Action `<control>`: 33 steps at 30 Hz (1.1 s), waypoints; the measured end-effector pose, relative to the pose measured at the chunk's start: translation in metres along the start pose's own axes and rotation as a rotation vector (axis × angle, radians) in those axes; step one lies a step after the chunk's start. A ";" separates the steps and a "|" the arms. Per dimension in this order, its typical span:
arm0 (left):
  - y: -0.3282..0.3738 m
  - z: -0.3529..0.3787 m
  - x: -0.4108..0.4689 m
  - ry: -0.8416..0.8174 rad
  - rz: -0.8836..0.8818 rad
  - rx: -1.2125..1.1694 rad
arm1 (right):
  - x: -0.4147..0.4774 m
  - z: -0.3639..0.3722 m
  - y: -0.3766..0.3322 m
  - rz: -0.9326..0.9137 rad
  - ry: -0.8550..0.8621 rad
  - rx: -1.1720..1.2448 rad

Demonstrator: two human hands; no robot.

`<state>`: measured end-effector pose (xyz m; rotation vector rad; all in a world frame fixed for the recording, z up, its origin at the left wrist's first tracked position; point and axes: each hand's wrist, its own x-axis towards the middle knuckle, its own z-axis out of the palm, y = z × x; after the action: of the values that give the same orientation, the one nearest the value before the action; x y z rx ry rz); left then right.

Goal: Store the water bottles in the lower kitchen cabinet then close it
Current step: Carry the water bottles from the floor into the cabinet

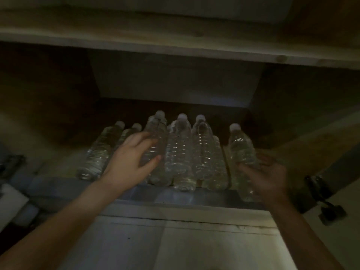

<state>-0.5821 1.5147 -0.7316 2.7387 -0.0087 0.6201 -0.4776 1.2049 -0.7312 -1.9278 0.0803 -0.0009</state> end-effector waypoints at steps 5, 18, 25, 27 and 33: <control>-0.011 -0.014 -0.012 -0.015 -0.015 -0.058 | -0.022 -0.003 -0.062 -0.033 -0.106 0.150; -0.112 -0.037 -0.055 0.153 -0.497 -0.243 | -0.079 0.109 -0.116 -0.066 -0.372 0.105; -0.139 -0.033 -0.070 0.127 -0.708 -0.592 | -0.095 0.185 -0.147 -0.155 -0.410 -0.158; -0.142 -0.034 -0.071 0.104 -0.724 -0.664 | -0.096 0.207 -0.149 -0.171 -0.384 -0.195; -0.154 -0.027 -0.072 0.117 -0.746 -0.843 | -0.096 0.259 -0.147 -0.272 -0.335 -0.323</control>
<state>-0.6468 1.6637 -0.7879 1.7023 0.6010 0.4103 -0.5551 1.5041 -0.6807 -2.2192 -0.4296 0.1616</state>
